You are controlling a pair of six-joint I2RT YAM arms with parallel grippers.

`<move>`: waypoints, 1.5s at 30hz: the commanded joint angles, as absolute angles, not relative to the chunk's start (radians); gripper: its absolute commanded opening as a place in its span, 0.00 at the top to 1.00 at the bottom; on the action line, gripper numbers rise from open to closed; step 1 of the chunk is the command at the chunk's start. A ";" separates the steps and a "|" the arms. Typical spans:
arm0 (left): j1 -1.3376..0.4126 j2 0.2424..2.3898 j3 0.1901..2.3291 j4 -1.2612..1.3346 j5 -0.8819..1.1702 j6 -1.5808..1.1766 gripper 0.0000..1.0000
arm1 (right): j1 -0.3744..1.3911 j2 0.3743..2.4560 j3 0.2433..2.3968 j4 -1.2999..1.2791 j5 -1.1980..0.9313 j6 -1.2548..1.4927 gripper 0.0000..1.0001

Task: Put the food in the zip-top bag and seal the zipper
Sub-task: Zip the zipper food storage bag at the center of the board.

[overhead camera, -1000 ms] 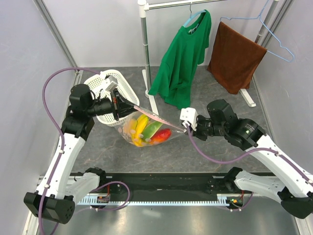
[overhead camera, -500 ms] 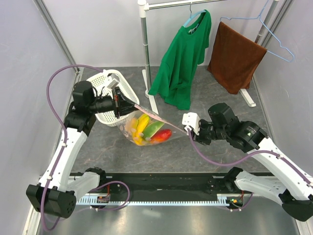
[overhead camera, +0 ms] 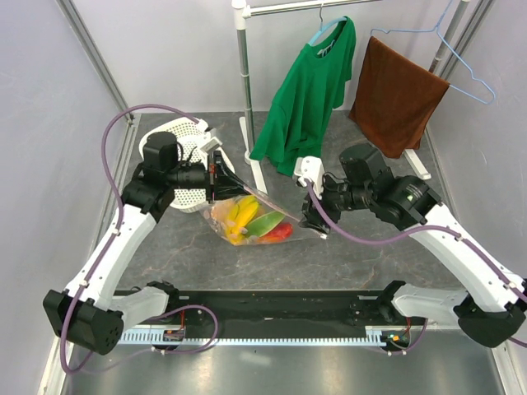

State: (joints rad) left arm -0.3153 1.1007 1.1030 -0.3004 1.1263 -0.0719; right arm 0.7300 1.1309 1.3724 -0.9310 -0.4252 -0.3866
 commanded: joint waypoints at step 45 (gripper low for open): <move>-0.532 1.315 1.356 -0.388 1.103 -0.043 0.98 | 0.808 1.178 1.324 -0.796 -0.164 -0.203 0.86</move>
